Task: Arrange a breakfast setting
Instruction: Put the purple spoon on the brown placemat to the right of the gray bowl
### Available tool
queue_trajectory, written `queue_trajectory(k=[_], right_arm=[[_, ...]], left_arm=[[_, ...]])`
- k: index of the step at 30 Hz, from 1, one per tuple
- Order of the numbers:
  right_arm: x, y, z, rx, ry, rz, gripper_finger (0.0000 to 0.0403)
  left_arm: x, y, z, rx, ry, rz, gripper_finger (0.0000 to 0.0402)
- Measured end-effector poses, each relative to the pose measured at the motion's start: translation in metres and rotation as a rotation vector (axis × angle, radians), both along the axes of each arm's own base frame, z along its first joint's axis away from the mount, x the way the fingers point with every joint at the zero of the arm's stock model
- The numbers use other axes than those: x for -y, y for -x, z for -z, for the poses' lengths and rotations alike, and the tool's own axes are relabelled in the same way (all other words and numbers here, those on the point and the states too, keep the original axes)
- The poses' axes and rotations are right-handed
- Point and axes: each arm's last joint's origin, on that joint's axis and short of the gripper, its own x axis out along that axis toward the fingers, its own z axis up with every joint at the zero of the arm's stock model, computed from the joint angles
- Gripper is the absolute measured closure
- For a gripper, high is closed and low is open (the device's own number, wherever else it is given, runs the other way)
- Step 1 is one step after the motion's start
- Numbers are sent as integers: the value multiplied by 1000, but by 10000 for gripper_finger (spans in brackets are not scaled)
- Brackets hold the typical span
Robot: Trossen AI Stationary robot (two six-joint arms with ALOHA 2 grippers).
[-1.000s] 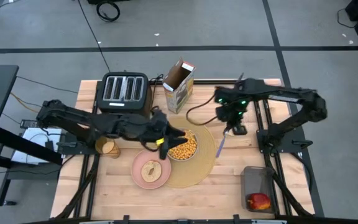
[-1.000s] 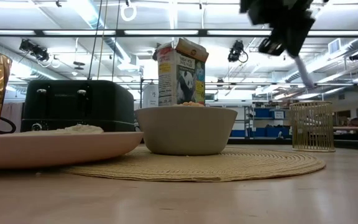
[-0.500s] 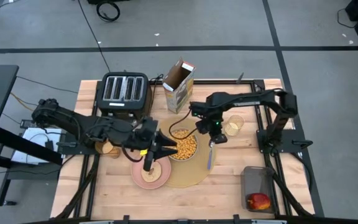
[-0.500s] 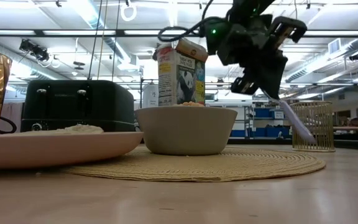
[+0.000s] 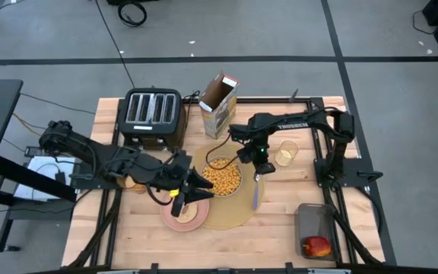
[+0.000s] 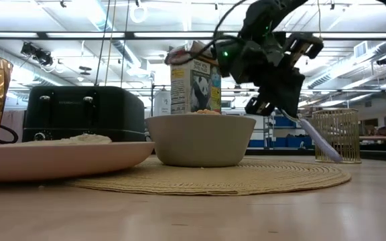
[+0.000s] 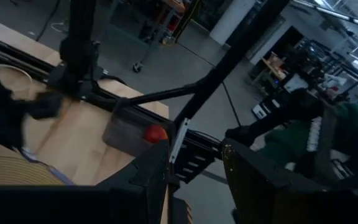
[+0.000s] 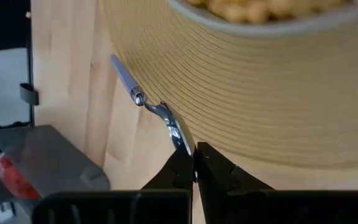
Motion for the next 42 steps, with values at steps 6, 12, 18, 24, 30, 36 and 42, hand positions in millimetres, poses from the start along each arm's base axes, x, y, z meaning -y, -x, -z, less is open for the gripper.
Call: queue_trajectory(k=[6, 12, 18, 24, 30, 36, 42], right_arm=[[20, 13, 8, -16, -12, 21, 392], [26, 14, 21, 68, -18, 4, 392], [25, 15, 30, 169, -13, -95, 391], [27, 20, 44, 222, -1, -150, 391], [30, 24, 53, 246, 17, -152, 389], [32, 23, 60, 268, 95, -161, 364], [30, 25, 65, 234, 163, -164, 337]], left_arm=[[10, 4, -2, 17, 39, 31, 244], [9, 4, -5, 44, 46, -7, 244], [4, 1, -5, 44, 74, -31, 244], [4, 1, -7, 53, 96, -46, 244], [4, 1, -8, 63, 101, -49, 244], [4, 1, -8, 64, 101, -49, 244], [3, 1, -8, 66, 100, -64, 244]])
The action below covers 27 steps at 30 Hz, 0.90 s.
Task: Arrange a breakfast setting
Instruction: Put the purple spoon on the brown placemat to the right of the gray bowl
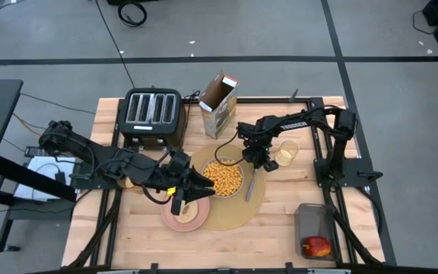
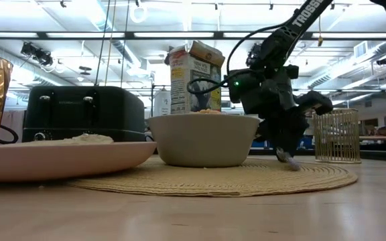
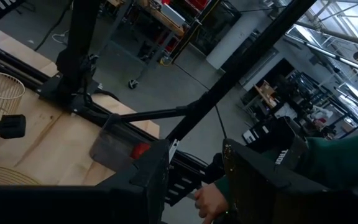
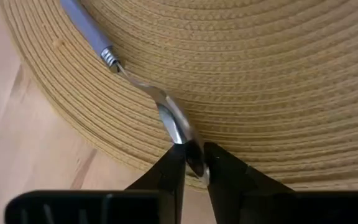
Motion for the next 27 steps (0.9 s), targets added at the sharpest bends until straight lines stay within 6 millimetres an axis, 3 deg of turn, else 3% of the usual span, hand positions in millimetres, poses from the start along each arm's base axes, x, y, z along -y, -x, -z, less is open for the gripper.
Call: queue_trajectory(k=[11, 19, 23, 27], right_arm=[[-5, -6, -6, -5, 39, -33, 293], [-8, -9, -53, -4, 180, -31, 271], [-18, 3, -78, -60, 173, 178, 273], [-39, 8, -97, -50, 74, 537, 278]], left_arm=[[0, 0, 0, 0, -1, 0, 244], [0, 0, 0, 3, -27, 2, 244], [0, 0, 0, 4, -34, 3, 244], [0, 0, 0, 10, -83, 7, 244]])
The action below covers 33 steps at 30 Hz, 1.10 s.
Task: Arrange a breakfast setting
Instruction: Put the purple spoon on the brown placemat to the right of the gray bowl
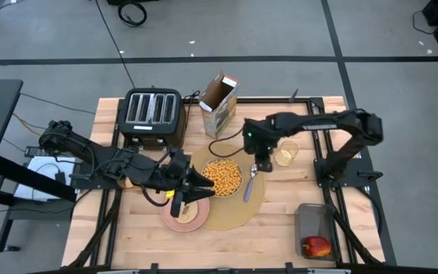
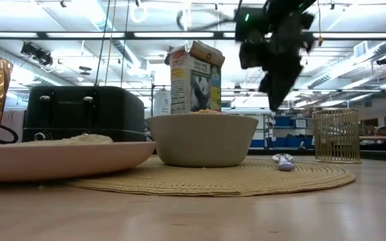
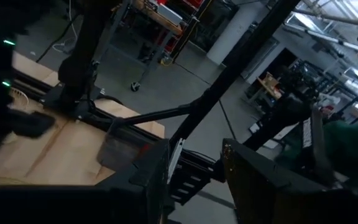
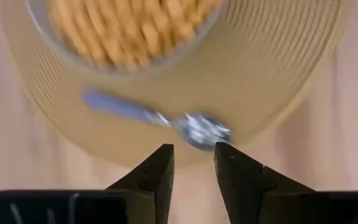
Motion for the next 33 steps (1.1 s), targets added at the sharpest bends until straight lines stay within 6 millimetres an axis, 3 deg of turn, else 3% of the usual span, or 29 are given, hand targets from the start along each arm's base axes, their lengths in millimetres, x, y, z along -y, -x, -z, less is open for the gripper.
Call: queue_trajectory(k=[6, 12, 16, 21, 27, 33], right_arm=[[-45, 4, -1, -60, -102, 622, 274], [-77, 1, 24, -129, -139, 890, 262], [-89, -11, 45, -122, -178, 987, 229], [-90, -18, 67, -166, -146, 1101, 188], [-87, -25, 88, -207, -130, 1132, 188], [-86, -25, 89, -211, -121, 1100, 207]], left_arm=[[-4, 0, 0, 2, -72, -5, 244], [-10, 7, -2, -21, -141, 2, 244], [-18, 16, -6, -37, -158, -2, 244], [-22, 24, -8, -53, -184, 17, 244], [-23, 30, -11, -54, -203, 54, 244], [-24, 32, -11, -52, -202, 57, 244]])
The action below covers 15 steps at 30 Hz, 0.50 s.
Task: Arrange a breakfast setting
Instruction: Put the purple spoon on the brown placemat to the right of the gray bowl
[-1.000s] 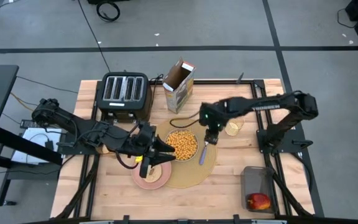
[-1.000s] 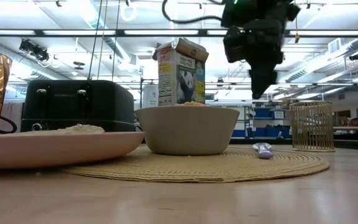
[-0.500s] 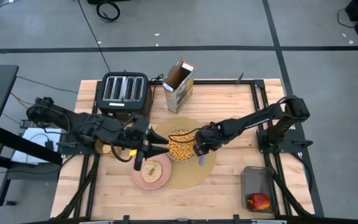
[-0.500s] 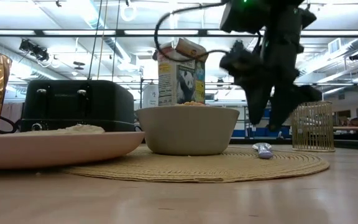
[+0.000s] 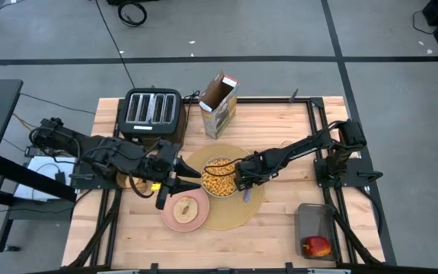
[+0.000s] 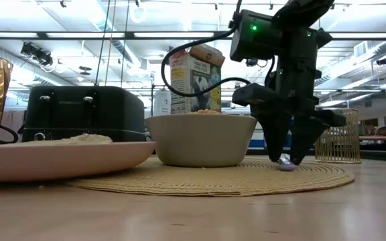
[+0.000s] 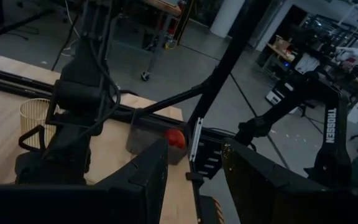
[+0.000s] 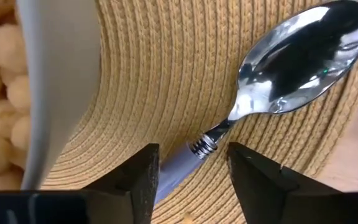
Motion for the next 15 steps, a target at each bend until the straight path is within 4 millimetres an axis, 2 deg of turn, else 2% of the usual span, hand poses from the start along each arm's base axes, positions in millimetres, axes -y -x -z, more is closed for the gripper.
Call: queue_trajectory(k=[9, 15], right_arm=[[3, 4, 0, -31, 13, -65, 243], [2, 4, 0, -33, 2, -111, 247]], left_arm=[[-1, -1, 0, 1, 1, -5, 244], [-1, -1, 0, 1, 0, -5, 244]])
